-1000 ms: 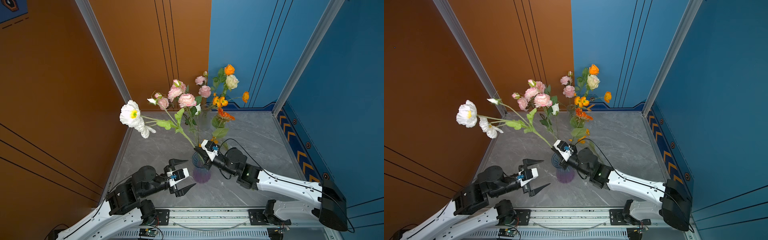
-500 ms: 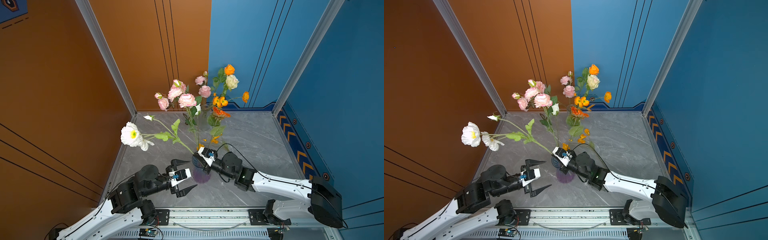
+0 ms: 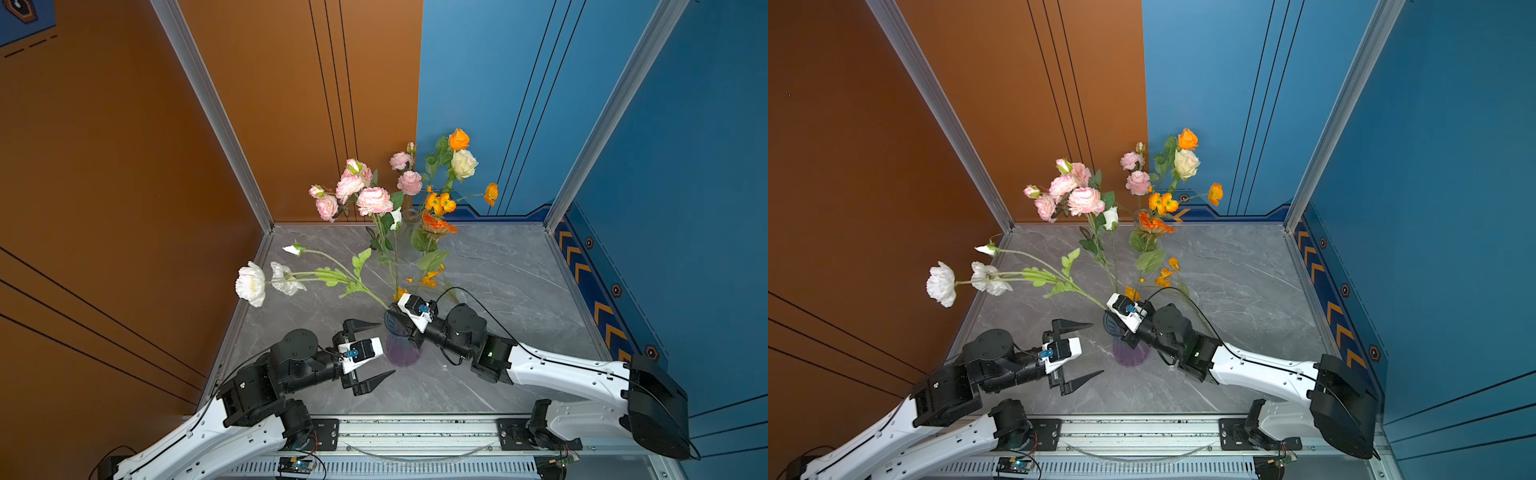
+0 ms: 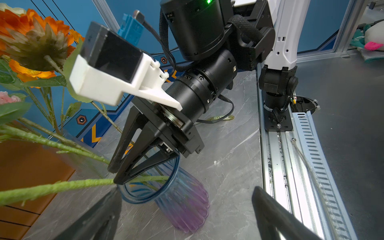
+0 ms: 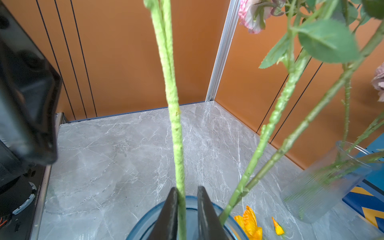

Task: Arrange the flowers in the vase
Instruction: 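Lower the white flower stem into the purple vase with the right gripper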

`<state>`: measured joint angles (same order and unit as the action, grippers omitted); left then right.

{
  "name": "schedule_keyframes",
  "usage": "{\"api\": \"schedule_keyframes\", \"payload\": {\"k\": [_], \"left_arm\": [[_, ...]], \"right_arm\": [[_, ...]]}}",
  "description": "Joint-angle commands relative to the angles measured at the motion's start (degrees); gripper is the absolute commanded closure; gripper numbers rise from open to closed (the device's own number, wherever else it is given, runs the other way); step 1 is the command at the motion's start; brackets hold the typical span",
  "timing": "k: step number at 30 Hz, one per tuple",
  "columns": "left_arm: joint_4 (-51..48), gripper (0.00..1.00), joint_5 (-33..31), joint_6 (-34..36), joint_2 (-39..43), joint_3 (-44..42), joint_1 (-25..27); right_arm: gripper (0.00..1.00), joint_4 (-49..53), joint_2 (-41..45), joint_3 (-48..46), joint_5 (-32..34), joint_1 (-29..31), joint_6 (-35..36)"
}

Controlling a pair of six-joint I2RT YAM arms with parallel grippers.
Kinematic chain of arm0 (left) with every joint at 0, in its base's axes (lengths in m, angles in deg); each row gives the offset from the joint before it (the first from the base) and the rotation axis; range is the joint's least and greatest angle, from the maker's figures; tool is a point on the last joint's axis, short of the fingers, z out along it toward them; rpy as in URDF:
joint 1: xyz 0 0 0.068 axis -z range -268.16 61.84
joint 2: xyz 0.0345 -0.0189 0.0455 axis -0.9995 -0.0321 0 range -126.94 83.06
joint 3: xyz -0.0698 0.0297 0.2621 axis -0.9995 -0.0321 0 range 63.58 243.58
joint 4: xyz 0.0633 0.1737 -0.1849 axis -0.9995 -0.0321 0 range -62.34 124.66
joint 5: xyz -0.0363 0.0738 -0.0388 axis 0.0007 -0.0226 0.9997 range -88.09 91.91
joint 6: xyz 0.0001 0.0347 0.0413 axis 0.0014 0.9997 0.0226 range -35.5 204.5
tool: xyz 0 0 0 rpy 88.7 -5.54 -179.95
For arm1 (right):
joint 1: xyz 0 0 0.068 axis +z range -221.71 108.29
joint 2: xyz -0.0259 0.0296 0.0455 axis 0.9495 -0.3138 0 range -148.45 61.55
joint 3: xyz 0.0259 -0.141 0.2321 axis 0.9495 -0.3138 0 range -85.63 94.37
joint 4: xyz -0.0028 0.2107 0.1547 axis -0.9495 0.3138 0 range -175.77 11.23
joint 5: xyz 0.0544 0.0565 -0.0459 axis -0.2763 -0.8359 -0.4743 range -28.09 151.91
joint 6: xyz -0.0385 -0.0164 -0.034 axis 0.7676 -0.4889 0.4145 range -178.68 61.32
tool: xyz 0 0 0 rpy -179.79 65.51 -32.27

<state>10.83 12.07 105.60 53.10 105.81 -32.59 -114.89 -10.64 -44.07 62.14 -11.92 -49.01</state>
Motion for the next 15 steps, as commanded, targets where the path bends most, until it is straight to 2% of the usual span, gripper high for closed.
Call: {"api": "schedule_keyframes", "payload": {"k": [1,8,12,15], "left_arm": [[-0.4,0.02,2.6,-1.0,-0.9,0.1,0.1],[-0.3,0.02,3.5,-0.4,-3.8,1.1,0.6],[-0.3,0.02,2.0,1.8,-6.7,3.9,0.8],[-0.3,0.02,1.9,3.8,-9.7,7.1,1.0]], "right_arm": [[0.77,2.5,2.8,-0.3,1.8,-0.2,1.0],[0.73,5.3,6.5,-0.6,2.8,-0.1,1.2],[0.58,9.0,10.6,-0.6,6.7,0.0,-1.2],[0.53,12.2,15.6,-2.6,13.3,-0.2,-3.8]]}}
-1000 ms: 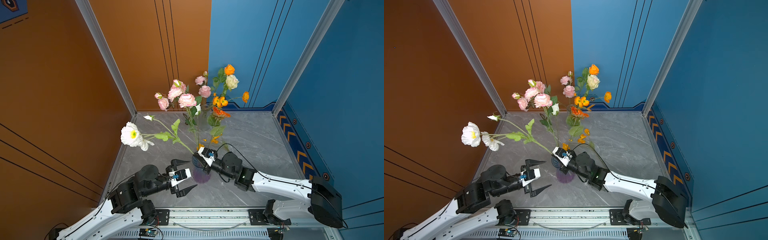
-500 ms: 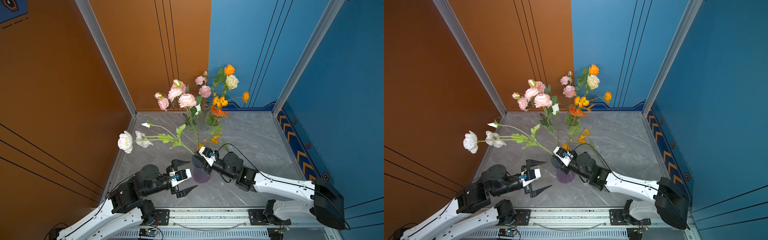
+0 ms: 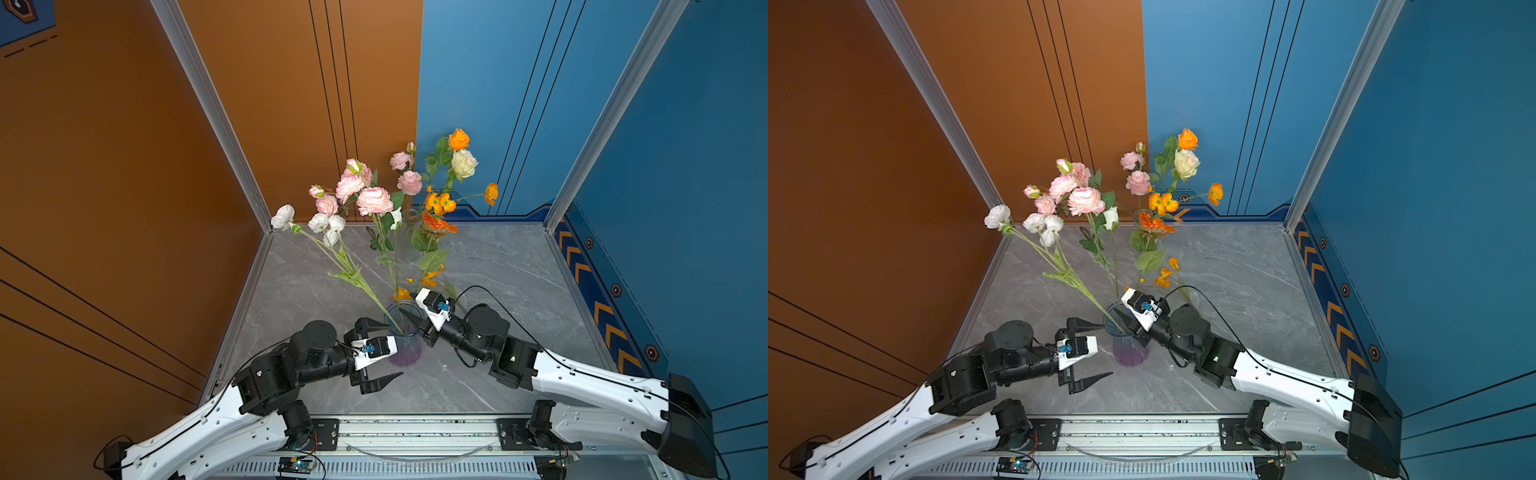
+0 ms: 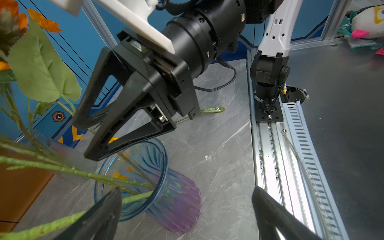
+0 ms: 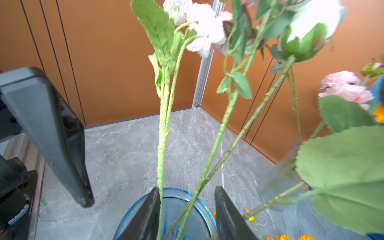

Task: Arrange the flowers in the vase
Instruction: 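Open the right gripper and return it to the yellow flowers on the table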

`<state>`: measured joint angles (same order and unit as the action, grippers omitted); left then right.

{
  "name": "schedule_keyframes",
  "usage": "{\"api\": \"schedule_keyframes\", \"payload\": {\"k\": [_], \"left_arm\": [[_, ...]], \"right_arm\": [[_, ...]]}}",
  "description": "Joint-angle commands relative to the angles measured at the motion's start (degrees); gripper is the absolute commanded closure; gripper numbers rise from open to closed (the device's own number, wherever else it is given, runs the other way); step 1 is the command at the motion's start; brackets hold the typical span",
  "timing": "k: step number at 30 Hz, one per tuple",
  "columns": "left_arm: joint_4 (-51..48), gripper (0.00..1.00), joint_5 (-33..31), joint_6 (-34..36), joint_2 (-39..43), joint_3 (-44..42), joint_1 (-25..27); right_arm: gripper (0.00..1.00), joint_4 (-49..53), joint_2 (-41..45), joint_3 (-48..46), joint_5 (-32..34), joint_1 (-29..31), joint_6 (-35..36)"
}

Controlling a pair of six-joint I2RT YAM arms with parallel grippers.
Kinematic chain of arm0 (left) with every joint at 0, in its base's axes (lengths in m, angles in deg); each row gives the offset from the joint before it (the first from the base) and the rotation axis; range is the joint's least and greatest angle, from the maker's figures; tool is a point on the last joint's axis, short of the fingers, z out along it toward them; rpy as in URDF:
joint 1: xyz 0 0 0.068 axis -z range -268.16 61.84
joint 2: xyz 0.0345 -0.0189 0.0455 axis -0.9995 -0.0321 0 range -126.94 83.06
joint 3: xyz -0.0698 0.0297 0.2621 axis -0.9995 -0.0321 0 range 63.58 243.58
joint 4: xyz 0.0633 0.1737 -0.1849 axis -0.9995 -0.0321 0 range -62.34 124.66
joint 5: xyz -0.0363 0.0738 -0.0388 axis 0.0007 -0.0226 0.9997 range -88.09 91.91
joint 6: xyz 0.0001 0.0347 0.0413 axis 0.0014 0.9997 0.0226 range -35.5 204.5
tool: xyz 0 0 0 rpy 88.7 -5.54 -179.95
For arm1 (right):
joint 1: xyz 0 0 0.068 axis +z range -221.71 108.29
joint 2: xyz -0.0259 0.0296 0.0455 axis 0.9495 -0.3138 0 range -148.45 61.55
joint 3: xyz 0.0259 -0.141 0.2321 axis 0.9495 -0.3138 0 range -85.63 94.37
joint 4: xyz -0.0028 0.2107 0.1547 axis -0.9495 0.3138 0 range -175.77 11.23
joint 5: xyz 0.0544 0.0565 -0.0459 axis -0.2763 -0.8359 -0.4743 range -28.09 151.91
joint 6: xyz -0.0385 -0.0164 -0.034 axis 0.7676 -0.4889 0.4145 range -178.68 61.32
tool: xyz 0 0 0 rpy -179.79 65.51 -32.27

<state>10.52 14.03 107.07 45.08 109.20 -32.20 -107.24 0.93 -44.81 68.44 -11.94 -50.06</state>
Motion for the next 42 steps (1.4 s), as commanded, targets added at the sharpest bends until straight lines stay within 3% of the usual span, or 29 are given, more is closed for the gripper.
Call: {"api": "schedule_keyframes", "payload": {"k": [1,5,8,12,19,26,34,38,42], "left_arm": [[0.0,0.02,-0.8,2.8,-2.8,4.7,0.6],[-0.4,0.02,-4.5,5.9,-9.1,9.3,0.5],[-0.5,0.02,-2.3,6.6,-13.4,11.5,0.6],[-0.2,0.02,2.9,6.3,-16.1,10.9,0.7],[3.7,0.02,7.2,4.7,-15.1,6.6,1.0],[3.8,0.02,6.8,4.2,-14.6,6.1,1.2],[3.8,0.02,6.6,4.0,-13.6,5.7,1.2],[3.8,0.02,6.4,3.9,-13.7,5.6,1.2],[3.8,0.02,6.1,3.9,-13.5,5.5,1.2]], "right_arm": [[0.52,5.2,6.0,-3.0,9.1,-0.5,-3.5],[0.36,9.3,15.5,-8.5,17.8,-4.0,-7.7],[0.33,26.3,17.7,-5.0,22.6,-11.0,-16.6],[0.35,44.8,13.8,-0.2,14.6,-24.1,-25.4],[0.41,54.9,4.2,-0.2,4.7,-36.0,-30.0],[0.46,55.5,-5.0,-0.3,-1.1,-37.2,-30.5],[0.6,52.0,-17.8,4.6,-6.2,-37.2,-28.4],[0.61,52.0,-23.2,7.4,-4.9,-36.9,-28.3],[0.68,51.7,-26.6,8.6,-5.4,-36.9,-28.7]]}}
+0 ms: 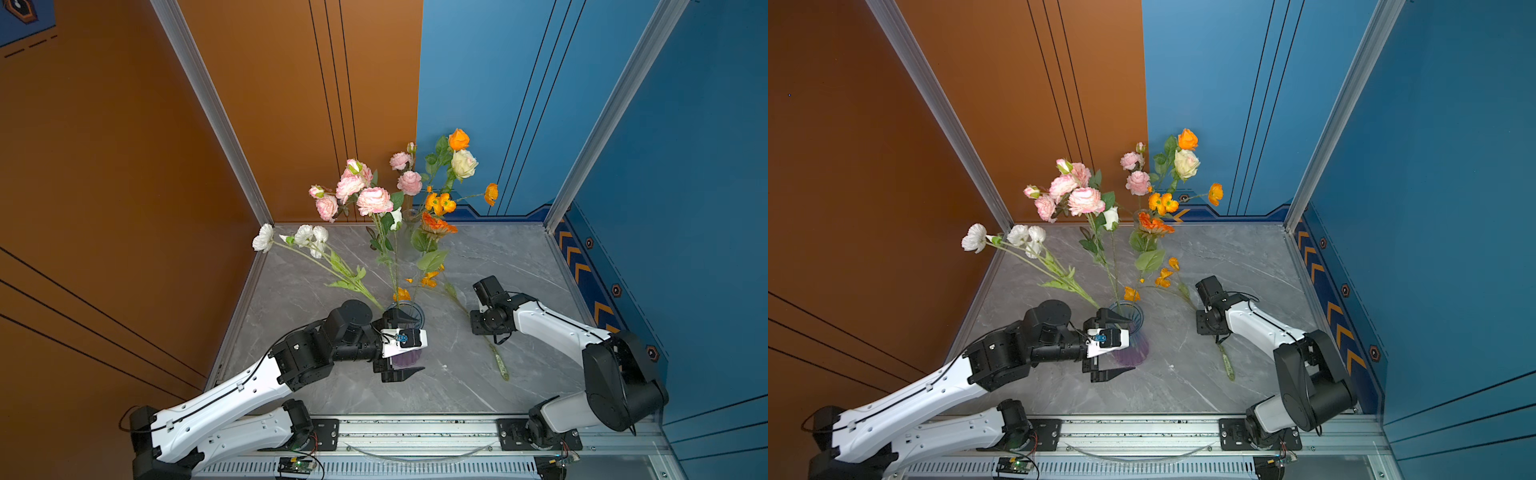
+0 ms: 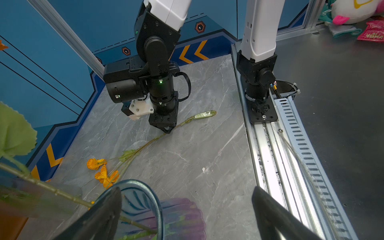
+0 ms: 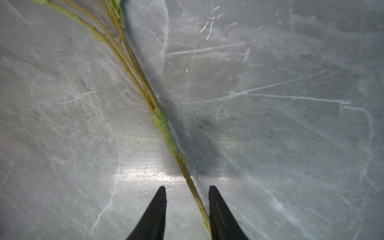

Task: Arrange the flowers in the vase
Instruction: 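Open the right gripper and return it to the yellow flowers on the table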

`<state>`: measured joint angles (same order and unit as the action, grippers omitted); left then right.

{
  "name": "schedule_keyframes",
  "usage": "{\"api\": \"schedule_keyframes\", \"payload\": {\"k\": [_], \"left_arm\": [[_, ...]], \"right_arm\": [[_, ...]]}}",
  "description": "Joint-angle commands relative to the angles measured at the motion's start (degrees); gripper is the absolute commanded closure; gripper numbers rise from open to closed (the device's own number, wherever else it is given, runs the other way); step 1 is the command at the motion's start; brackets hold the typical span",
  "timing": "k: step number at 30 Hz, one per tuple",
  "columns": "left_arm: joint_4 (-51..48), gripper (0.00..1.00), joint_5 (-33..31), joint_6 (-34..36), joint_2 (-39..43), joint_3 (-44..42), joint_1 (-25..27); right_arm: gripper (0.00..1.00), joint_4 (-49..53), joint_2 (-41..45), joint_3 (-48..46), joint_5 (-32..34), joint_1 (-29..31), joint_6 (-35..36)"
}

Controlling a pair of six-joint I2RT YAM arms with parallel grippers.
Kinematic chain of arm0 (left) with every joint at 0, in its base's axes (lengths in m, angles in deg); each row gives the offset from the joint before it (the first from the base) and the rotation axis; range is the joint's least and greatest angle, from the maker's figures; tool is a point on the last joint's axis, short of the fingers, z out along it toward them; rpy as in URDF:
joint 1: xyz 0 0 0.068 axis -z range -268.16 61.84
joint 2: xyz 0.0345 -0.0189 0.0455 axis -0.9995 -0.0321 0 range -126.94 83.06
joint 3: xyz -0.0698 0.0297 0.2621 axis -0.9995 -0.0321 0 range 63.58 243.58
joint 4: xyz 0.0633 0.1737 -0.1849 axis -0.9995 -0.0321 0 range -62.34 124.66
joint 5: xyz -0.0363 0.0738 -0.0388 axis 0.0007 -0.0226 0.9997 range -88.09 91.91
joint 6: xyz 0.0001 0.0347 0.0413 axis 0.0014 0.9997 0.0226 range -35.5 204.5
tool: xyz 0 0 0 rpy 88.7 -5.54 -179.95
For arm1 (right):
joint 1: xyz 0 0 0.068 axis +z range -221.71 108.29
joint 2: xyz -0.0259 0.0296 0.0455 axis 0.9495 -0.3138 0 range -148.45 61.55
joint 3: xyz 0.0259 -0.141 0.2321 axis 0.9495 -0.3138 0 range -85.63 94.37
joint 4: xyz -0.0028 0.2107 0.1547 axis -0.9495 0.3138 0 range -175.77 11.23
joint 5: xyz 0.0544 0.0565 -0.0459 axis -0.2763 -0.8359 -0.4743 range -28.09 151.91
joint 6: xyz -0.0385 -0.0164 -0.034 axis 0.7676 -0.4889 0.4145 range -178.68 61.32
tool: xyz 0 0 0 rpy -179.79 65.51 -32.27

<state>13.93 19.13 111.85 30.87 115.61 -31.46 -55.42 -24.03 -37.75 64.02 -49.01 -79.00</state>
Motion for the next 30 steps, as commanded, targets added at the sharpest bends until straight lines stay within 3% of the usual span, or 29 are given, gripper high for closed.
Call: {"api": "schedule_keyframes", "payload": {"k": [1,19,24,30], "left_arm": [[0.3,0.02,0.9,-1.0,0.7,-0.9,0.4],[0.3,0.02,1.6,-1.2,1.5,-0.9,-0.1],[0.3,0.02,1.6,-1.3,2.0,-0.9,-0.1],[0.3,0.02,1.4,-1.3,2.6,-1.1,-0.2]], "right_arm": [[0.7,0.0,-2.5,1.7,-1.0,0.2,0.1],[0.71,3.2,-10.4,6.2,-1.5,0.4,0.6],[0.92,3.3,-11.0,6.9,-2.0,0.8,1.2],[1.0,4.1,-4.1,5.3,-0.5,2.5,2.0]]}}
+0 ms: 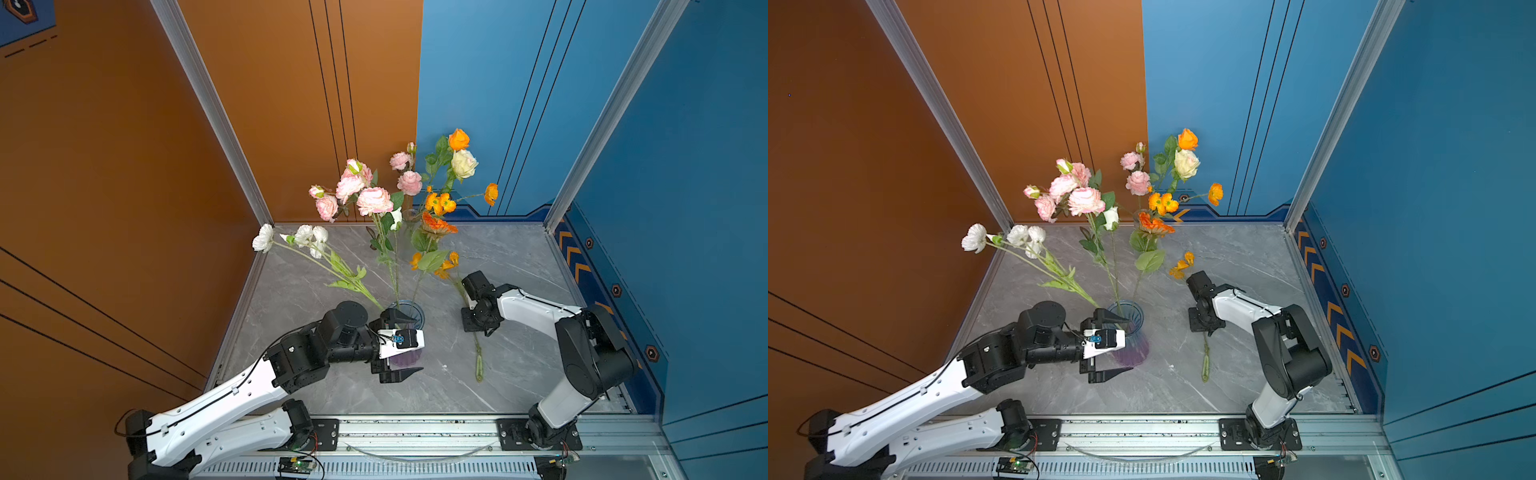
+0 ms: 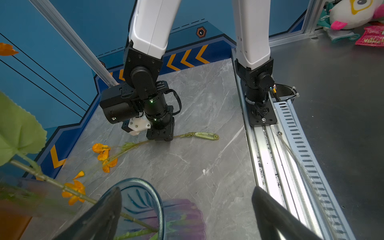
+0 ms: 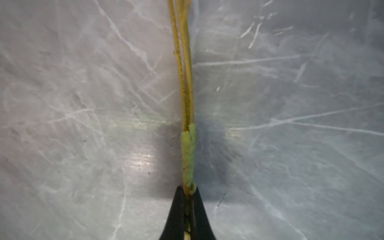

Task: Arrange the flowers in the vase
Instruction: 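Open the right gripper and return it to the yellow flowers on the table, then close the right gripper on the yellow flower stem and lift it upright, then carry the yellow flowers to the purple vase with the right gripper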

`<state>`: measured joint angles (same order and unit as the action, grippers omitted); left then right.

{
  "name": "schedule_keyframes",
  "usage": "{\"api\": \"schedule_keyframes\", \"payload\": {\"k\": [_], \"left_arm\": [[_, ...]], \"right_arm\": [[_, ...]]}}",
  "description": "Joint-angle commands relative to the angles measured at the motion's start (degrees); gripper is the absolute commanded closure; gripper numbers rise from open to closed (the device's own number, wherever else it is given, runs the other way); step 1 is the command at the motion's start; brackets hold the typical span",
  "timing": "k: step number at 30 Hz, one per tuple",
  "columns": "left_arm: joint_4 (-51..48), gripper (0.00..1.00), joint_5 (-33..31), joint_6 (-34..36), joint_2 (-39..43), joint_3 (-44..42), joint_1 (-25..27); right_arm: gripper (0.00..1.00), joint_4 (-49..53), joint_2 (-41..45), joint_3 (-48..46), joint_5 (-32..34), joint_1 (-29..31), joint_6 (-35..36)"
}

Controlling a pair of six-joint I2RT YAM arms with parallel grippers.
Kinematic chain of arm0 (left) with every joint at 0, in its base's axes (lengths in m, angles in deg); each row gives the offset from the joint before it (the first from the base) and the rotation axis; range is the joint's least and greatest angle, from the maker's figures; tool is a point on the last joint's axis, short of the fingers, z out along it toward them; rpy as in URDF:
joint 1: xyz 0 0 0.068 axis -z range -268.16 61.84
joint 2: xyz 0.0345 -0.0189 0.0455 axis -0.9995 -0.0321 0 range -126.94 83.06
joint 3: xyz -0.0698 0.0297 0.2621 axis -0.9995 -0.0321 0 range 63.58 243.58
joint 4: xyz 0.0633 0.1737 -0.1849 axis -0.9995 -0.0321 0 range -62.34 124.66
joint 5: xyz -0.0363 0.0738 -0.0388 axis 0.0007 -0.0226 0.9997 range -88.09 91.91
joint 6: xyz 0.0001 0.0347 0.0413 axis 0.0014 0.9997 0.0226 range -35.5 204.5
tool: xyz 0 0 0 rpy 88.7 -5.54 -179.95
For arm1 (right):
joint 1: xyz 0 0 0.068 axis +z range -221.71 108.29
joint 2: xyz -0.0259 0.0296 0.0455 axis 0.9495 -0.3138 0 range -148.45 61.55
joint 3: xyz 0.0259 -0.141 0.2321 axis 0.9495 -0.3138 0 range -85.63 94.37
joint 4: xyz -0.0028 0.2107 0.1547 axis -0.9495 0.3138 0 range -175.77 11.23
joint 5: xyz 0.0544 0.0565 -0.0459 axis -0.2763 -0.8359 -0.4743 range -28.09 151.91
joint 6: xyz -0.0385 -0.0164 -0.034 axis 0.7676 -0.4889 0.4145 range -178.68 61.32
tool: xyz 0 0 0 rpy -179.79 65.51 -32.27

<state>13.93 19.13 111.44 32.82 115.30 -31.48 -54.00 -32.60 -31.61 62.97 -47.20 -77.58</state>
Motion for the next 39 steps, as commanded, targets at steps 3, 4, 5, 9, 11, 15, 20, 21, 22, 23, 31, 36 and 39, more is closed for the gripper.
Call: {"api": "schedule_keyframes", "payload": {"k": [3,4,5,9,11,15,20,21,22,23,31,36,39], "left_arm": [[0.3,0.02,1.5,-0.9,0.7,-0.7,-0.4],[0.3,0.02,1.5,-0.9,0.7,-0.7,-0.5],[0.3,0.02,1.5,-0.9,0.8,-0.7,-0.6],[0.3,0.02,1.1,-0.9,1.3,-0.8,-1.2],[0.3,0.02,0.9,-0.8,1.7,-0.9,-1.5],[0.3,0.02,0.1,-0.5,3.0,-1.3,-2.0],[0.3,0.02,-1.1,-0.3,3.8,-1.6,-1.9],[0.3,0.02,-1.5,-0.2,4.2,-1.7,-2.0],[0.4,0.02,-2.1,-0.5,4.7,-1.9,-2.0],[0.4,0.02,-2.5,-0.6,5.1,-2.0,-1.9],[0.6,0.02,-8.1,-5.4,11.1,-5.6,-1.2],[0.6,0.02,-11.6,-9.4,14.9,-8.7,-0.2],[0.5,0.02,-13.1,-10.8,16.1,-9.9,0.3]], "right_arm": [[1.0,3.7,9.6,-2.4,0.7,0.3,-1.3],[1.0,3.7,11.1,-3.1,0.5,0.0,-2.4],[1.0,4.2,12.9,-3.8,0.0,-0.7,-3.8],[1.0,4.7,18.8,-6.7,-2.4,-3.7,-9.5],[1.0,3.7,22.4,-7.9,-2.2,-4.3,-12.1],[1.0,0.0,31.3,-10.0,-2.4,-6.2,-16.0],[1.0,-1.3,43.3,-10.9,-1.7,-8.5,-19.3],[1.0,-1.3,46.1,-11.0,-0.8,-8.6,-20.1],[1.0,-1.3,48.9,-11.3,0.2,-8.5,-20.7],[1.0,-1.6,51.4,-11.5,1.1,-8.3,-20.9],[1.0,-15.7,66.7,-13.3,2.1,-3.2,-18.2],[1.0,-29.0,62.1,-10.7,2.3,8.0,-11.2],[1.0,-38.7,58.9,-10.4,11.2,20.1,-1.7]]}}
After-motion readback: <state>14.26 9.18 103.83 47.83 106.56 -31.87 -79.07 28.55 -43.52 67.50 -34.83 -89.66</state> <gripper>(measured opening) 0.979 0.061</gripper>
